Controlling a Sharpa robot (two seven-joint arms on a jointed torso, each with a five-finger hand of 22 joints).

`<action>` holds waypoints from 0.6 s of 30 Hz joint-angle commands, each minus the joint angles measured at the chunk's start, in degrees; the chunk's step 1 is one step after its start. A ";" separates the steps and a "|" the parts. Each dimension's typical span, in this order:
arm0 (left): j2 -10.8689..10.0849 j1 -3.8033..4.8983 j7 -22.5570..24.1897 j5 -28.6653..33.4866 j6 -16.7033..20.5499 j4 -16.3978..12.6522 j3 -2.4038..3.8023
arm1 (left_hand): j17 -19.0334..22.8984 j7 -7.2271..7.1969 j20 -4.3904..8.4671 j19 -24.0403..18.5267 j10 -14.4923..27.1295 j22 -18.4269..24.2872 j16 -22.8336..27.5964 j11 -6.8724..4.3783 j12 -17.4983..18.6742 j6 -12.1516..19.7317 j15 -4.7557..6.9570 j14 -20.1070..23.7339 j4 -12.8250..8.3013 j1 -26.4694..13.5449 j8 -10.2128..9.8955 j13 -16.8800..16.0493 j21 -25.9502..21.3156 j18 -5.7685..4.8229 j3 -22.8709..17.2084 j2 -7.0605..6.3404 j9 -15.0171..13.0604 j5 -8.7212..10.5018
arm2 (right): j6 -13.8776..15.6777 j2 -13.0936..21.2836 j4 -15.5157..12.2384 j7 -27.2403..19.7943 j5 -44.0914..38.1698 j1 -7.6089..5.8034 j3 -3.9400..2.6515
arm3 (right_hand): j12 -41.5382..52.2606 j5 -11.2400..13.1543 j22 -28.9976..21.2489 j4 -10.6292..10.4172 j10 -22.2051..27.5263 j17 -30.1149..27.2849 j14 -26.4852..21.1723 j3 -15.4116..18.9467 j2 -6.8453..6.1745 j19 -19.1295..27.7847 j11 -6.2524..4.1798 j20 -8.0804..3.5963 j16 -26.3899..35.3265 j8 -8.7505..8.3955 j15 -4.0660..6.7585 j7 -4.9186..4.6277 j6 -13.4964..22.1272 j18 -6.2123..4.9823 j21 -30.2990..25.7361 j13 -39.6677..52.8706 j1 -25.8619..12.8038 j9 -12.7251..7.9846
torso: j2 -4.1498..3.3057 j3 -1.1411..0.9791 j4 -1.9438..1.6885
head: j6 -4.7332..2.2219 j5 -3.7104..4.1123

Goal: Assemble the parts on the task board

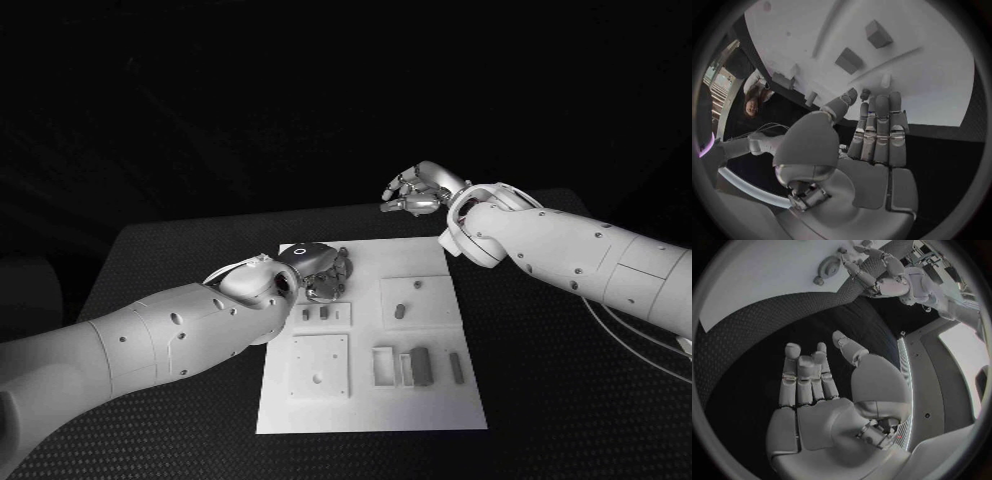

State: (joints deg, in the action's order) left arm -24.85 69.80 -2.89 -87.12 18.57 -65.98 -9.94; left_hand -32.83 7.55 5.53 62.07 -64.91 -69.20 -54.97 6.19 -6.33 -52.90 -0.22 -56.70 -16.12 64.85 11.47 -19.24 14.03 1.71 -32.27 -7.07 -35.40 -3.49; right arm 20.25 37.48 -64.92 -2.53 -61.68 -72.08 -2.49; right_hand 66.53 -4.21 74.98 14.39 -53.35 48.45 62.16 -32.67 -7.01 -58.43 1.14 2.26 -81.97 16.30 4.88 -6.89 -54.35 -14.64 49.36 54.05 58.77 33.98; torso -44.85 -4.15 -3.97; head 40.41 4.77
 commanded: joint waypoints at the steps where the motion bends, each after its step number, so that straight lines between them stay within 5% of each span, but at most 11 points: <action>1: 0.15 -0.19 0.43 -0.48 -0.47 0.37 0.05 | -0.10 0.35 -0.12 0.53 -0.24 -0.13 -0.35 0.28 0.37 -0.17 -0.10 -0.49 -0.06 0.62 0.06 0.07 0.29 1.20 -0.39 0.15 0.09 -0.25 | -0.26 -0.04 -0.16 -0.64 0.01 0.02 -0.02 | 0.10 -0.34 0.85 0.27 0.38 -0.07 -0.35 0.05 0.45 0.32 0.01 -0.02 0.11 -0.19 -0.01 -0.49 -0.01 -0.36 -0.20 -0.05 0.10 -0.04 | 0.00 -0.04 0.00 | -0.01 0.08; 18: 1.21 -1.02 0.97 -0.08 -1.16 1.48 0.07 | -0.51 0.42 0.02 1.28 -1.08 -1.06 -1.21 0.02 1.10 -0.20 0.19 -1.64 -0.03 1.03 0.00 0.23 0.70 1.41 -0.85 1.36 0.63 -0.41 | -0.34 -0.24 -0.05 -0.64 0.01 0.03 -0.02 | 0.11 -0.34 0.85 0.28 0.38 -0.08 -0.35 0.06 0.49 0.32 0.01 0.00 0.11 -0.17 -0.02 -0.50 -0.03 -0.36 -0.21 -0.07 0.08 -0.03 | 0.05 -0.02 -0.03 | 0.13 0.32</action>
State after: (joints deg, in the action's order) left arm -23.87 68.96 -2.82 -87.22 18.22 -64.26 -9.83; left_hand -33.27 7.97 5.53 62.88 -65.62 -70.19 -55.92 6.16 -5.45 -53.32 -0.10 -57.89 -16.06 65.82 11.47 -19.06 14.48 1.77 -32.84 -6.11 -34.83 -3.71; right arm 20.23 37.29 -64.96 -2.56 -61.67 -72.07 -2.49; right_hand 66.53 -4.21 74.98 14.39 -53.35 48.45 62.16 -32.67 -7.01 -58.44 1.14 2.26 -81.97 16.30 4.88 -6.86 -54.38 -14.61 49.36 54.05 58.77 33.99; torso -44.82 -4.17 -3.99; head 40.48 5.02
